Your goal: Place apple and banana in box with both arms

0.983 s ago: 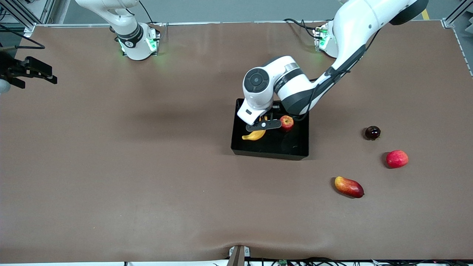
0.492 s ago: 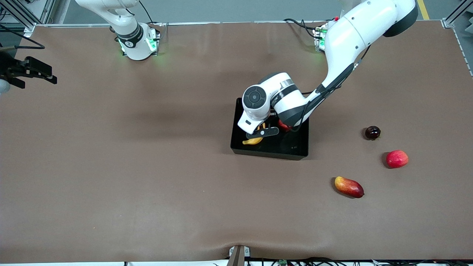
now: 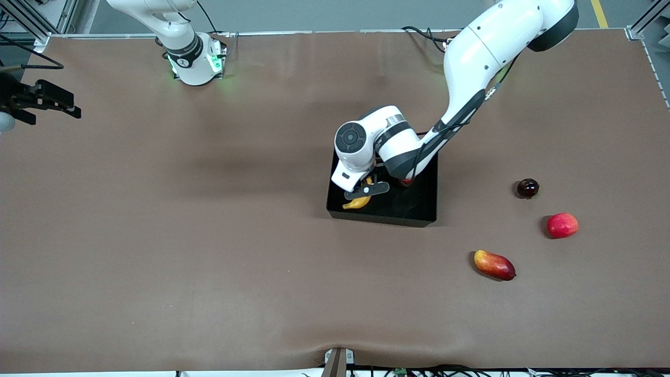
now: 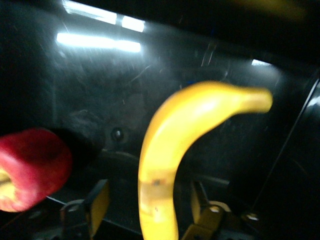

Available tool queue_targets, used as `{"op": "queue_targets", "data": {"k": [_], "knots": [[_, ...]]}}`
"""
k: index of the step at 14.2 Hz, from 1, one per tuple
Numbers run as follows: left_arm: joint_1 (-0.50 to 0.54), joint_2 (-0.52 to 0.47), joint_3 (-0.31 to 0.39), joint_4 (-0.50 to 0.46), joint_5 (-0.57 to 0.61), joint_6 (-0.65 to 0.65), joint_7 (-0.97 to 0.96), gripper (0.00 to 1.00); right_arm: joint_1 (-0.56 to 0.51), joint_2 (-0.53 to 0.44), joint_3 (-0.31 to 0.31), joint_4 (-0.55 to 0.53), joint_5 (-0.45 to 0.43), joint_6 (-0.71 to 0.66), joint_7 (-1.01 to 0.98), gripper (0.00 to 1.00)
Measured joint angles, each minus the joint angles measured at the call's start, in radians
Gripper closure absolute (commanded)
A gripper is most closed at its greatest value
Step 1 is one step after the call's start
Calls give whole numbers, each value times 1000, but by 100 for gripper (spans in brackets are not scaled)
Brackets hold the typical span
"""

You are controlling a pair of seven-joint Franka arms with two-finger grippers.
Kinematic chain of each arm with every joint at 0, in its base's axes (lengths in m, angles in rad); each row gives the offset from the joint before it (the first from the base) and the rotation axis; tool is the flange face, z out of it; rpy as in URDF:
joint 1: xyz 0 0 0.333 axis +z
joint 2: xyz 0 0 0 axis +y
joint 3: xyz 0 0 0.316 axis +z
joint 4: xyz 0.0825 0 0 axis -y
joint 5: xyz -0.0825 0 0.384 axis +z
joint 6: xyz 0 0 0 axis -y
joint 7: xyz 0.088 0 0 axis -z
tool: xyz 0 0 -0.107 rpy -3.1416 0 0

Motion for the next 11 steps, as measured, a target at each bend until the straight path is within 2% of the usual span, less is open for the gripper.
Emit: {"op": "queue_targets", "data": {"k": [2,6,11], "knots": [[51,-57,4,62,2,-66,31,0,0,0,0,0,0,-1,0,0],[199,-243,3,192,-19,-281,245,0,0,0,0,0,0,-1,0,0],[449,-417,5,202,-138,-372,558,0,1,0,2,0,0,-7,0,0]]}}
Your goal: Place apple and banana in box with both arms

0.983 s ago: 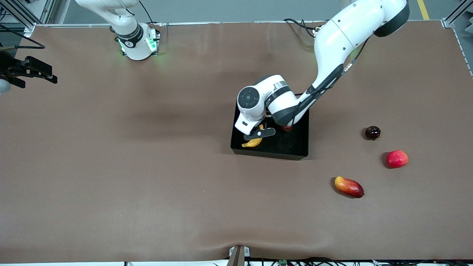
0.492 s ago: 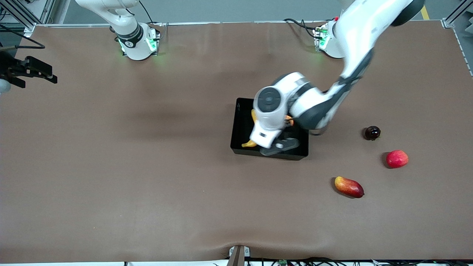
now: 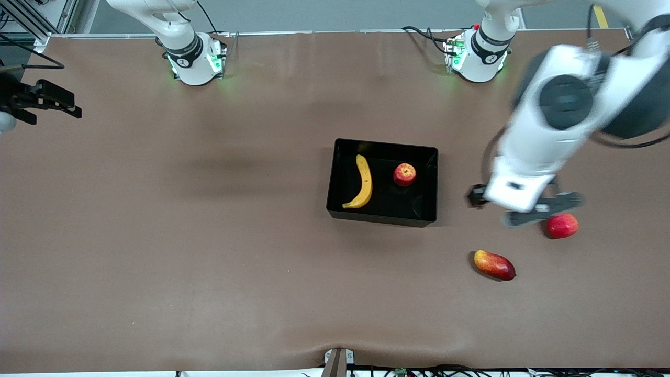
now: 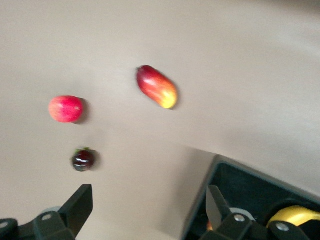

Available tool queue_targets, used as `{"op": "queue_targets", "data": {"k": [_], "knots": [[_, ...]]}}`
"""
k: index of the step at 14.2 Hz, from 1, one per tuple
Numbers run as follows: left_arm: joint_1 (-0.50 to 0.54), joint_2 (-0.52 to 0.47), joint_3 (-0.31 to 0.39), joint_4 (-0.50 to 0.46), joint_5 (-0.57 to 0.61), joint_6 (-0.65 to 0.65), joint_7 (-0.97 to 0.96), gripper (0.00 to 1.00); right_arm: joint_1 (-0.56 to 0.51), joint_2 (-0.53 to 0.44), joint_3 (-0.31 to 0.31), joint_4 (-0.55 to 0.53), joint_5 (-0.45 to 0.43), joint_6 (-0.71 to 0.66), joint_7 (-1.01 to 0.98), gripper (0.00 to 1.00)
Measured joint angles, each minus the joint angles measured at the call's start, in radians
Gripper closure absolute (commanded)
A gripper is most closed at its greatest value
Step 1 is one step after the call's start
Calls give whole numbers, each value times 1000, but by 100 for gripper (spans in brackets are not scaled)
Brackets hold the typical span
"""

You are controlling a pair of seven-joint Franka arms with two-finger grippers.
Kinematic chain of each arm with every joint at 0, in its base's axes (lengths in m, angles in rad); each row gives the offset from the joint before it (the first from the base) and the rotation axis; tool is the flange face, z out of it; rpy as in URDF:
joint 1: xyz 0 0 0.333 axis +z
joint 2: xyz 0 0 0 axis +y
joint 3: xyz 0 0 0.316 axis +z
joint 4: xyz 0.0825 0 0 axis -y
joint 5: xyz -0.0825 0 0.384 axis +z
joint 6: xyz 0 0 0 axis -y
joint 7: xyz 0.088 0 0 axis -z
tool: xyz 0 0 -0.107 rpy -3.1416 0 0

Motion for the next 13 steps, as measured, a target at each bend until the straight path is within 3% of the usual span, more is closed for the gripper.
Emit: {"op": "queue_targets", "data": {"k": [3,6,7,11,13], "knots": [[146,-81,1,1,-109,-29,189,0,0,0,0,0,0,-5,0,0],[200,-159,19,1,-151,-70,340,0,0,0,0,0,0,-7,0,0],[174,-186,65,-1,-172,-81,368,0,0,0,0,0,0,-7,0,0],[-80,-273,412,-28,-315,-165,461,0,1,0,1,0,0,-7,0,0],[-145,-314,493,-61,-336,-177,474,0,2,0,1,0,0,-8,0,0]]}}
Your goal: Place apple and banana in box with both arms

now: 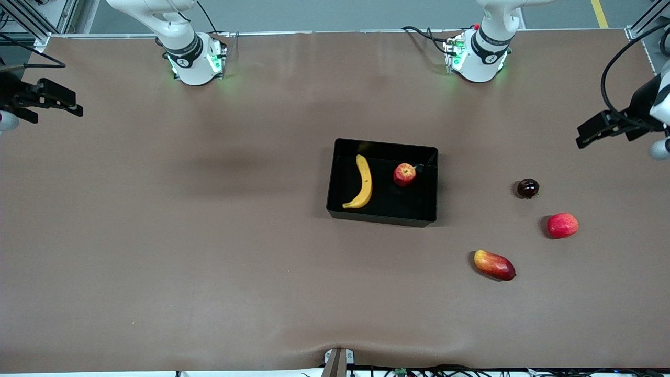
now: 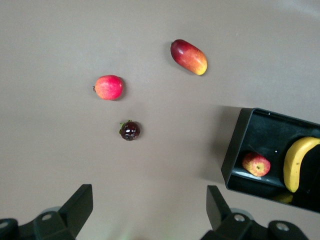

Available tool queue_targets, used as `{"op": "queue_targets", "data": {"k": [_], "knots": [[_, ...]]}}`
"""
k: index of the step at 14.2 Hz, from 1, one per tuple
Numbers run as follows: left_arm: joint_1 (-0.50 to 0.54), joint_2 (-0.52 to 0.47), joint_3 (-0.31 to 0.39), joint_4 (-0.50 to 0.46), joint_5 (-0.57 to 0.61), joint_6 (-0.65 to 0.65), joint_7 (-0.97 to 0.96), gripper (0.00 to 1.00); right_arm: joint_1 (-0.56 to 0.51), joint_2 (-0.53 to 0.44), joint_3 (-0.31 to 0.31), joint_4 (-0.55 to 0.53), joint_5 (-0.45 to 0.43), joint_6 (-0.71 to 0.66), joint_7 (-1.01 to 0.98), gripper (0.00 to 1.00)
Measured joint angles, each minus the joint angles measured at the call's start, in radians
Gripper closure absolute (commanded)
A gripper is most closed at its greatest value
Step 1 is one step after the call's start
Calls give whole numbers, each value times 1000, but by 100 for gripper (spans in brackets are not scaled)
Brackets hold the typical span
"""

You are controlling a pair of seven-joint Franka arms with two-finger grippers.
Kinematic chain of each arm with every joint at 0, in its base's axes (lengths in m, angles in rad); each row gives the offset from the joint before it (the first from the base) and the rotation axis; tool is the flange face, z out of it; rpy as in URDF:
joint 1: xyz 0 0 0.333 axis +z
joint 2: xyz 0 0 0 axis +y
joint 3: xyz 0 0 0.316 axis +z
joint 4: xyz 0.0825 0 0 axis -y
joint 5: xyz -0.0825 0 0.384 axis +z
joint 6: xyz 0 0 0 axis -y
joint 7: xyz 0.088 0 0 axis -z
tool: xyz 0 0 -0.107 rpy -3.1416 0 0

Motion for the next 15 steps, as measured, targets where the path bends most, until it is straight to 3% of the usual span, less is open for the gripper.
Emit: {"op": "queue_targets", "data": {"k": [5,15], "knots": [[-54,-101,25,-104,-2,-2,0,0,1,0,0,0,0,0,30,0],[-54,-101,26,-97,-2,4,0,0,2,0,0,0,0,-1,55,0]]}}
